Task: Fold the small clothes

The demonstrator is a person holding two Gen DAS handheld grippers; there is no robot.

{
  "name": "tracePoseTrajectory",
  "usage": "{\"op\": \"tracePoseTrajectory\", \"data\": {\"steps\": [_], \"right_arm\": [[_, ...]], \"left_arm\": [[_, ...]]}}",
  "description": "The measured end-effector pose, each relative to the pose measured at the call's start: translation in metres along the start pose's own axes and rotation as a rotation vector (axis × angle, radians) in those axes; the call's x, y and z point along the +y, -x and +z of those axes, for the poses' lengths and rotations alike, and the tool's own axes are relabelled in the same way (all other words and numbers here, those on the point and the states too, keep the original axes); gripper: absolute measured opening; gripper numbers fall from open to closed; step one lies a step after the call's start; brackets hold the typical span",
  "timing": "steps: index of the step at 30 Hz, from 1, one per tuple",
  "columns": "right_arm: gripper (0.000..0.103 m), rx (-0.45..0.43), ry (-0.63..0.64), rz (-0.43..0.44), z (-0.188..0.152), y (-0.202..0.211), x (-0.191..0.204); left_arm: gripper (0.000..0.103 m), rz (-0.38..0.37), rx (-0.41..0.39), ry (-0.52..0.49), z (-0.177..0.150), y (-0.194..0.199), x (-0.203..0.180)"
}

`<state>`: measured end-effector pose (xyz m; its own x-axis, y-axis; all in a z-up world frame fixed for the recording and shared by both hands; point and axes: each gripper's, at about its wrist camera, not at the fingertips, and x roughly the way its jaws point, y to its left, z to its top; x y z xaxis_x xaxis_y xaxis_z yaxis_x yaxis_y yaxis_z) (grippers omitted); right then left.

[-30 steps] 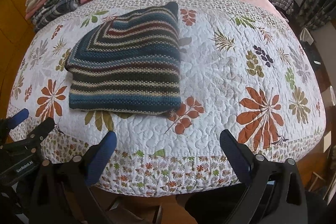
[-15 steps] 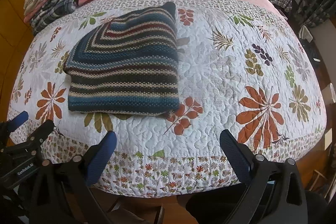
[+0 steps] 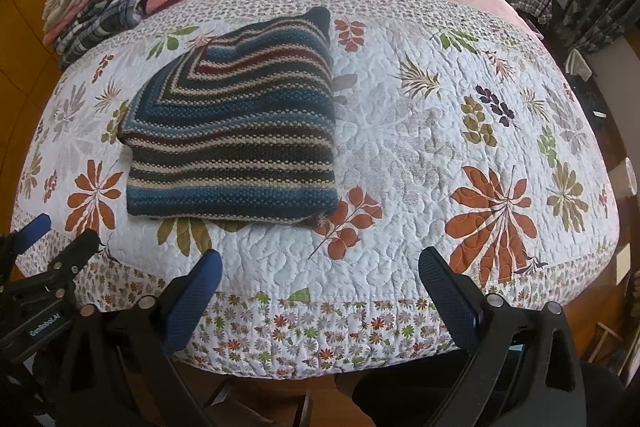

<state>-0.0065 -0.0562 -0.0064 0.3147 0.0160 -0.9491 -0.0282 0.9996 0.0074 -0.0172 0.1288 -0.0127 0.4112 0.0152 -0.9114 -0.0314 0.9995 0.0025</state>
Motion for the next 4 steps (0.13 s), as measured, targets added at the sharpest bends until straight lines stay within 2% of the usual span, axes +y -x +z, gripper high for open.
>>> {"op": "tracePoseTrajectory", "data": {"steps": [4], "right_arm": [[0.099, 0.000, -0.001, -0.001, -0.0002, 0.0002, 0.0002]], "left_arm": [[0.093, -0.003, 0.004, -0.001, 0.0000, 0.0001, -0.0003]]}}
